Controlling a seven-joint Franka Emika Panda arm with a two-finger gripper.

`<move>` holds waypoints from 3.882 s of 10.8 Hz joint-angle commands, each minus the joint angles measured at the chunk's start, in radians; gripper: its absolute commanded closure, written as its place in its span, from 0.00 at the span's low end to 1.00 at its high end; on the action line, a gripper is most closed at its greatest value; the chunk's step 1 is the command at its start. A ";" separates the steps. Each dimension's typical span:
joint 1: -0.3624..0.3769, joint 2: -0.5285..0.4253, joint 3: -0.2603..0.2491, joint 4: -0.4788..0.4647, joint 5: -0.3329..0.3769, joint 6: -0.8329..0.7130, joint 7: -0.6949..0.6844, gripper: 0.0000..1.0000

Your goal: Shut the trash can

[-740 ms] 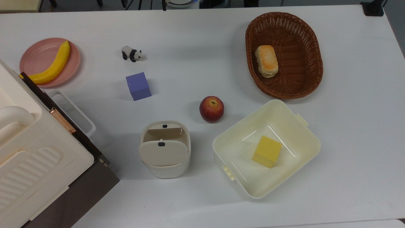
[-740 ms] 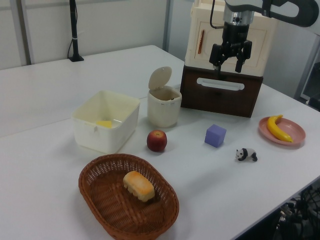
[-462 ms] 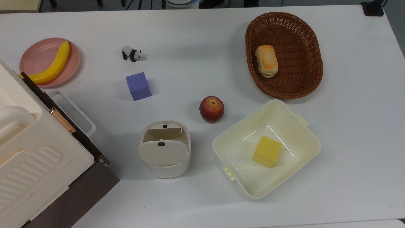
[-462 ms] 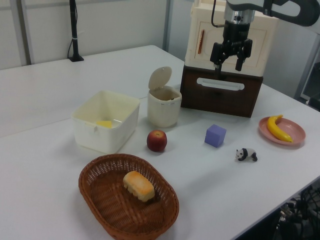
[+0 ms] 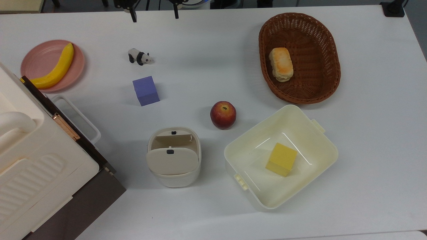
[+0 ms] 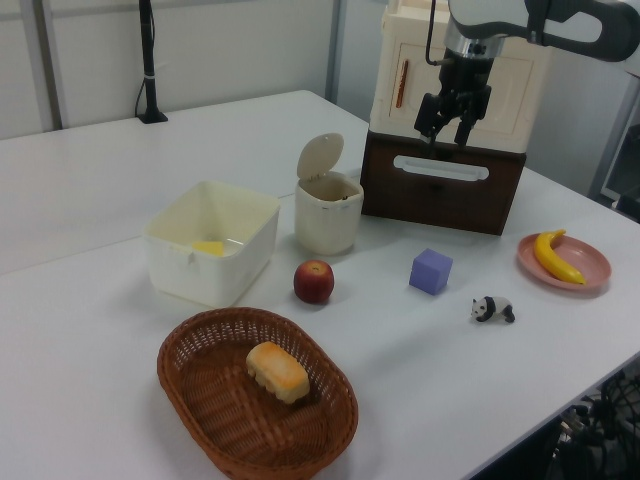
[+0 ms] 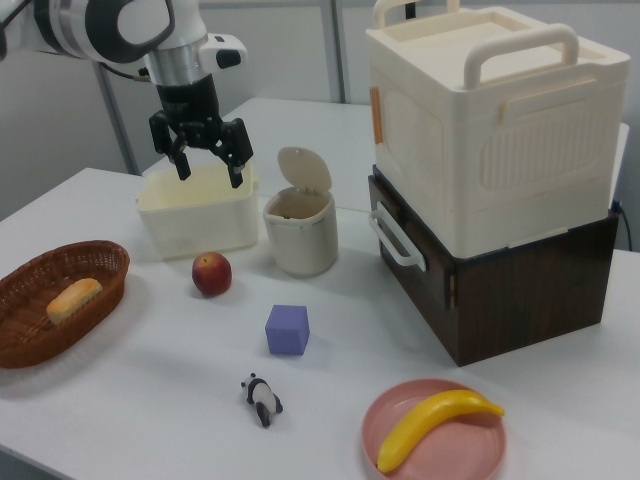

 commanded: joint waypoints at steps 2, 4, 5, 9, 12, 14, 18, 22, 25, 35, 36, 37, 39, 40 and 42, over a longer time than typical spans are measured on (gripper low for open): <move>-0.021 -0.041 0.003 -0.040 0.057 0.009 -0.094 0.00; -0.041 -0.041 0.000 -0.035 0.060 -0.007 -0.120 0.00; -0.046 -0.041 -0.003 -0.035 0.058 -0.007 -0.120 0.00; -0.046 -0.033 -0.003 -0.033 0.054 0.034 -0.114 1.00; -0.047 0.020 -0.003 0.000 0.067 0.142 -0.090 1.00; -0.047 0.150 0.001 0.078 0.128 0.311 0.037 1.00; -0.047 0.376 0.003 0.285 0.130 0.542 0.189 1.00; -0.079 0.412 0.012 0.309 0.138 0.711 0.196 1.00; -0.052 0.458 0.026 0.313 0.135 0.760 0.212 1.00; 0.000 0.518 0.015 0.347 0.127 0.802 0.255 1.00; 0.000 0.528 0.017 0.352 0.127 0.803 0.257 1.00; 0.000 0.538 0.015 0.367 0.127 0.803 0.255 1.00; 0.003 0.559 0.017 0.384 0.127 0.803 0.255 1.00; 0.014 0.567 0.017 0.384 0.126 0.803 0.255 1.00; 0.023 0.574 0.014 0.385 0.126 0.803 0.254 1.00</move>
